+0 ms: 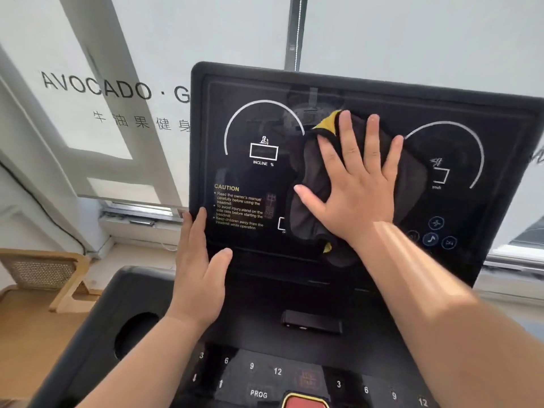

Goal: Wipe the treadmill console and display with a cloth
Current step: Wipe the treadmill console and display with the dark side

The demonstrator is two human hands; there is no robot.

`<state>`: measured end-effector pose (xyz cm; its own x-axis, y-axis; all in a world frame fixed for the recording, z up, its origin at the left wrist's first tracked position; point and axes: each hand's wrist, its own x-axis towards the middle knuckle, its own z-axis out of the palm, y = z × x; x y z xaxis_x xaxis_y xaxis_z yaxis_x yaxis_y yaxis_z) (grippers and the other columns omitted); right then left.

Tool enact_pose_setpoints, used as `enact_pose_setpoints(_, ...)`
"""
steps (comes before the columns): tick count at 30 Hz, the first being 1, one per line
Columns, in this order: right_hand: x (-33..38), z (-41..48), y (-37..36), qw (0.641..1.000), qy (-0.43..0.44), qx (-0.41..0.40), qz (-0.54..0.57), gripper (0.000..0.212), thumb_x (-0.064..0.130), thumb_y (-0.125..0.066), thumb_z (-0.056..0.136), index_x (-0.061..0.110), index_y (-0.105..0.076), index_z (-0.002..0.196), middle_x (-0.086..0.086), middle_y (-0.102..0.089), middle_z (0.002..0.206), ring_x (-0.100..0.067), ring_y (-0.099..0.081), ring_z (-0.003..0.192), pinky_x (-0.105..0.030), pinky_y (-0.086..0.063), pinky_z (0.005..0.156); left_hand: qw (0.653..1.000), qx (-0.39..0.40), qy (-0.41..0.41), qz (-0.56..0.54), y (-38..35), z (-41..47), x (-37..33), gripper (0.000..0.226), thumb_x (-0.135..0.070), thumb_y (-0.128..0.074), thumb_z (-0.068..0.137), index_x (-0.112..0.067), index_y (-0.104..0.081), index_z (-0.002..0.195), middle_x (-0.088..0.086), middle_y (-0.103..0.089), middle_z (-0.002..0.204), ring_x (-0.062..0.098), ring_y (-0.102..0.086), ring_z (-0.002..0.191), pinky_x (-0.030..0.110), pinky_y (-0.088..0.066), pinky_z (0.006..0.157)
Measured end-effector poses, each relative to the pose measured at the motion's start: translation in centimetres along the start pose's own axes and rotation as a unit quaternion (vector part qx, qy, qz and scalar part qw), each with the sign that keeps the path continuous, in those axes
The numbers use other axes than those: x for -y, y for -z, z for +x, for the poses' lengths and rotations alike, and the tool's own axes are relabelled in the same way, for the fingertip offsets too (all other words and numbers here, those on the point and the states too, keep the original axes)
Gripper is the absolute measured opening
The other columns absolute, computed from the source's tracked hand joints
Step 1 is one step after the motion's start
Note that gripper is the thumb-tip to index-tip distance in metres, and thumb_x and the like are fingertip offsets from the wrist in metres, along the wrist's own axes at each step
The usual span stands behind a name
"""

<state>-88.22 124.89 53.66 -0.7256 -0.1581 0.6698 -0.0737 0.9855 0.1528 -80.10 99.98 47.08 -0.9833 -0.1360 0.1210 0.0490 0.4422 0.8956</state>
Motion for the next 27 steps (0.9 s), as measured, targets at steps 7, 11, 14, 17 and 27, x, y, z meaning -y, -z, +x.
enact_pose_setpoints(7, 4.1, 1.0, -0.4, 0.998, 0.056, 0.012, 0.008, 0.083, 0.076, -0.042, 0.093, 0.029, -0.031, 0.161, -0.003, -0.006, 0.174, -0.038, 0.001, 0.159, -0.065, 0.006, 0.124, 1.0, -0.007, 0.009, 0.013, -0.6, -0.6, -0.4, 0.08, -0.042, -0.042, 0.084, -0.039, -0.014, 0.16, -0.018, 0.006, 0.169, -0.01, 0.006, 0.149, 0.023, -0.003, 0.117)
enact_pose_setpoints(11, 6.3, -3.5, -1.9, 0.99, 0.134, 0.036, 0.023, 0.077, 0.072, -0.046, 0.094, 0.03, -0.038, 0.158, 0.0, -0.009, 0.174, -0.034, -0.002, 0.16, -0.063, 0.004, 0.126, 1.0, -0.023, 0.005, 0.021, -1.2, -1.0, 0.1, 0.085, -0.047, -0.043, 0.08, -0.038, -0.014, 0.159, -0.018, 0.006, 0.168, -0.012, 0.007, 0.148, 0.019, -0.002, 0.116)
enact_pose_setpoints(14, 6.3, -6.2, -2.7, 0.983, 0.173, 0.047, 0.033, 0.071, 0.067, -0.051, 0.094, 0.031, -0.043, 0.155, 0.002, -0.012, 0.174, -0.031, -0.006, 0.16, -0.06, 0.003, 0.127, 0.999, -0.032, 0.007, 0.033, -1.7, -0.9, 0.4, 0.085, -0.04, -0.047, 0.082, -0.036, -0.013, 0.16, -0.016, 0.005, 0.169, -0.011, 0.007, 0.148, 0.018, -0.002, 0.116)
enact_pose_setpoints(17, 4.9, -8.0, -2.9, 0.977, 0.198, 0.067, 0.032, 0.068, 0.065, -0.052, 0.094, 0.033, -0.045, 0.154, 0.003, -0.013, 0.173, -0.028, -0.005, 0.16, -0.057, 0.005, 0.127, 0.998, -0.049, 0.013, 0.048, -2.0, -0.8, 0.5, 0.087, -0.035, -0.049, 0.082, -0.033, -0.013, 0.161, -0.015, 0.004, 0.169, -0.002, 0.004, 0.153, 0.023, -0.003, 0.119)
enact_pose_setpoints(27, 1.5, 0.1, -0.6, 0.999, 0.033, -0.022, 0.005, 0.084, 0.081, -0.047, 0.088, 0.03, -0.043, 0.155, -0.003, -0.016, 0.173, -0.039, -0.009, 0.159, -0.067, -0.002, 0.124, 0.992, -0.064, -0.018, 0.108, 0.0, 0.0, 1.1, 0.086, -0.012, -0.065, 0.086, -0.026, -0.021, 0.159, -0.003, -0.029, 0.161, 0.016, -0.019, 0.15, 0.028, -0.016, 0.115)
